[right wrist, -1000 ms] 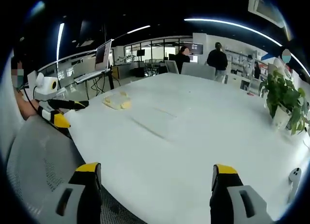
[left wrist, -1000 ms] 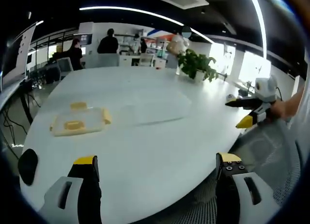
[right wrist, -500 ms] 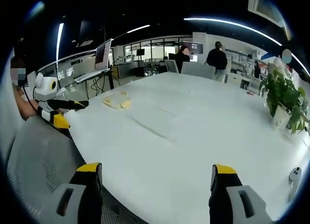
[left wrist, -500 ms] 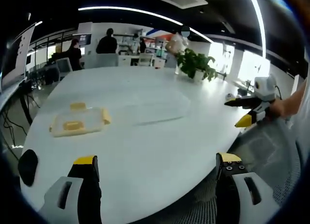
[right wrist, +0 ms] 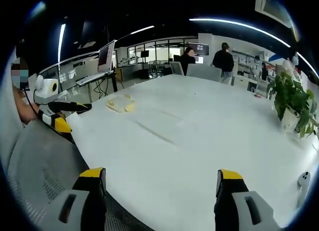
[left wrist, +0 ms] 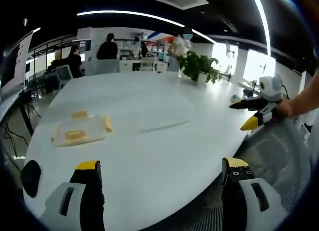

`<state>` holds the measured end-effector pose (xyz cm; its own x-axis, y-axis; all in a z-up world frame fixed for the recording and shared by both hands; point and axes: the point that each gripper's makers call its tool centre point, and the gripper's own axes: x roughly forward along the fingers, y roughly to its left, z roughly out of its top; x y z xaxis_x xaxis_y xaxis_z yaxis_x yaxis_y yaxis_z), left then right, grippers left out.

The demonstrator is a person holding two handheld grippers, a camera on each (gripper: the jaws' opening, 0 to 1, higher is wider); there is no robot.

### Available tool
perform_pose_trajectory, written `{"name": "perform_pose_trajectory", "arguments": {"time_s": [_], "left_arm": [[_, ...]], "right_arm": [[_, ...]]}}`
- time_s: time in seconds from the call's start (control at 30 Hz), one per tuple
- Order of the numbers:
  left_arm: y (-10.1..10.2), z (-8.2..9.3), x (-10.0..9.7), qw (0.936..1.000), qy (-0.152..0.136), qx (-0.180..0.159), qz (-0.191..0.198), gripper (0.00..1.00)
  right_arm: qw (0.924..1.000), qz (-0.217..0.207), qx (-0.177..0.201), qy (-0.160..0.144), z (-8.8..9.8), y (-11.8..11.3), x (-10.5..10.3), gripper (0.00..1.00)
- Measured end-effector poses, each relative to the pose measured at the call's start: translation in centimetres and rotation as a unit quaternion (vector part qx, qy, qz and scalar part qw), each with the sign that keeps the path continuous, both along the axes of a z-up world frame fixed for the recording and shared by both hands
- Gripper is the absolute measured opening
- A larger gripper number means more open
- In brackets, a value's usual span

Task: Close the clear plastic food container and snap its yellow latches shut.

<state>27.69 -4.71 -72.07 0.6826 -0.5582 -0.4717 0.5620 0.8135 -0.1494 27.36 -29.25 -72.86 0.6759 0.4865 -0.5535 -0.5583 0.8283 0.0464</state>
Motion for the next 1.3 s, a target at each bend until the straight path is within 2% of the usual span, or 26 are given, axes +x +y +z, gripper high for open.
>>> {"name": "perform_pose_trajectory", "arguments": {"time_s": [0.37, 0.43, 0.63, 0.73, 0.87, 1.07, 1.3], "left_arm": [[0.1, 0.1, 0.0, 1.0, -0.003, -0.002, -0.003, 0.99], [0.2, -0.1, -0.1, 1.0, 0.003, -0.005, 0.002, 0.99], [0.3, 0.1, 0.2, 1.0, -0.003, 0.001, 0.005, 0.99], [0.7, -0.4, 0.1, 0.9998, 0.01, 0.005, 0.019, 0.99], [0.6, -0.3, 0.2, 0.9998, 0.008, 0.005, 0.016, 0.99], [0.5, -0.6, 0.0, 0.9996, 0.015, 0.017, 0.014, 0.99], [0.7, -1.0, 0.0, 0.999, 0.025, 0.032, 0.015, 0.97]], "right_arm": [[0.9998, 0.013, 0.012, 0.002, 0.2, 0.8, -0.5, 0.9], [0.9996, 0.028, -0.006, 0.004, -0.1, 1.0, -0.7, 0.89], [0.9993, 0.031, 0.02, 0.0, 0.4, 1.3, -0.5, 0.89], [0.9988, 0.045, 0.021, -0.001, 0.4, 1.7, -0.8, 0.9], [0.9983, 0.043, 0.04, -0.005, 1.0, 1.9, -0.6, 0.9], [0.9975, 0.053, 0.045, -0.007, 1.2, 2.3, -0.8, 0.89], [0.997, 0.064, 0.044, 0.004, 1.0, 2.4, -0.9, 0.88]]}}
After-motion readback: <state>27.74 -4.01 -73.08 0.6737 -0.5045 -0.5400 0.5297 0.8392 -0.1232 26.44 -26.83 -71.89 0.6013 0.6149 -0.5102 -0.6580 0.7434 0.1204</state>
